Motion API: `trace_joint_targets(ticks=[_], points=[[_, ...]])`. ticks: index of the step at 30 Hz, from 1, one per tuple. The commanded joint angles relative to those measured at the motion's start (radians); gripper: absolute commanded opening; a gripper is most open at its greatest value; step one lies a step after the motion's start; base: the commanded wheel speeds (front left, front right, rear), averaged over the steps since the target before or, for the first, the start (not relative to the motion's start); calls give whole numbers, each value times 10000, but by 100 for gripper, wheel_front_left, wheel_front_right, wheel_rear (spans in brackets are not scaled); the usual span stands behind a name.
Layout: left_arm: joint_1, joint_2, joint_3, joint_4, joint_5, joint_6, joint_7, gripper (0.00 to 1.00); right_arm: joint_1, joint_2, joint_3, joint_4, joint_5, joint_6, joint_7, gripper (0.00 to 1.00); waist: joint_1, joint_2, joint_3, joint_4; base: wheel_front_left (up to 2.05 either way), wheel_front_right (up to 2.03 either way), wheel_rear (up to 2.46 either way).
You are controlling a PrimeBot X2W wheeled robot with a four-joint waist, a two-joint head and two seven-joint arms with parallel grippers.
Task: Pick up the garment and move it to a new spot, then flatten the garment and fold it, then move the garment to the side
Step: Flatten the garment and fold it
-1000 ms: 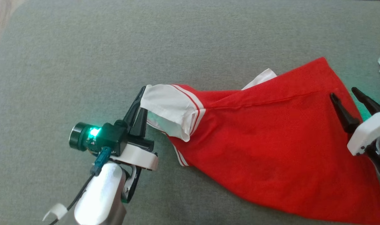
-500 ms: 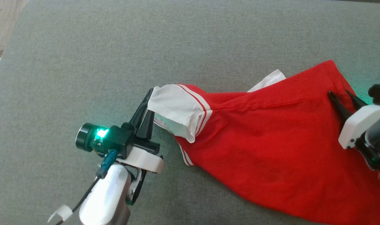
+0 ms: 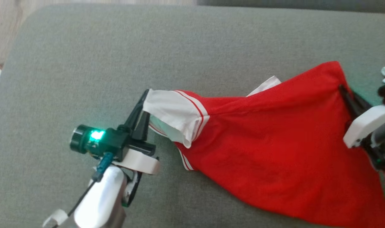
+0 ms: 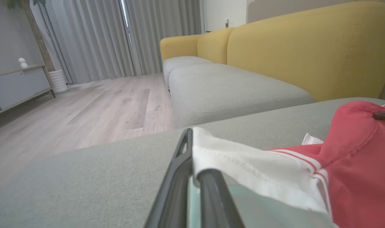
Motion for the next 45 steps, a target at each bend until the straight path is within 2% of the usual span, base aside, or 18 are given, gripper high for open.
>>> trace_joint_targets(ticks=[1, 6, 11, 16, 18, 24, 28, 32, 35, 37, 40, 42, 45], points=[[-650, 322, 474, -426, -111, -10, -96, 0, -375, -459, -95, -385, 233, -7, -211, 0, 0, -1, -310, -148, 0, 0, 0], [-1184, 795, 700, -640, -127, -182, 89, 0, -453, -1070, -314, -1219, 604, -7, -264, 0, 0, -1, -905, -418, 0, 0, 0], [-1553, 1235, 923, -1184, -306, -416, 401, 0, -169, -1958, -718, -2535, 720, -7, -44, 0, 0, -1, -1512, -775, 0, 0, 0], [-964, 1424, 945, -1835, -704, -579, 924, 0, 1163, -2563, -1375, -3922, 1030, -7, 652, 0, 0, -1, -1770, -1025, 0, 0, 0], [-926, 1675, 1024, -2324, -708, -599, 1065, 0, 1933, -2886, -2258, -4674, 1152, -7, 810, 0, 0, -1, -1853, -1067, 0, 0, 0], [-2231, 2342, 1191, -3024, -631, -916, 1802, 0, 2379, -2920, -4137, -6307, 1548, -7, 1645, 0, 0, -1, -2025, -1107, 0, 0, 0], [-3893, 2514, 1207, -2860, -861, -1185, 2431, 0, 1429, -2552, -4844, -6981, 1479, -7, 2508, 0, 0, -1, -1552, -1194, 0, 0, 0], [-6053, 2513, 848, -1611, -933, -1386, 2861, 0, -748, -1602, -4827, -6339, 801, -7, 3099, 0, 0, -1, -570, -1258, 0, 0, 0], [-7891, 2493, 604, -272, -587, -1437, 2544, 0, -2773, -815, -4490, -5224, 22, -7, 3097, 0, 0, -1, 332, -1322, 0, 0, 0], [-9026, 2429, 569, 608, -251, -1386, 2005, 0, -4057, -355, -4306, -4368, -628, -7, 2720, 0, 0, -1, 863, -1383, 0, 0, 0], [-10577, 2207, 547, 1820, 320, -986, 752, 0, -5680, 108, -4220, -3170, -1409, -7, 1726, 0, 0, -1, 1480, -1357, 0, 0, 0], [-11307, 1985, 546, 2481, 558, -672, -3, 0, -6420, 281, -4163, -2578, -1743, -7, 901, 0, 0, -1, 1676, -1294, 0, 0, 0], [-11782, 1712, 578, 2919, 646, -435, -391, 0, -6955, 347, -3934, -1822, -1953, -7, -10, 0, 0, -1, 1759, -1201, 0, 0, 0]])
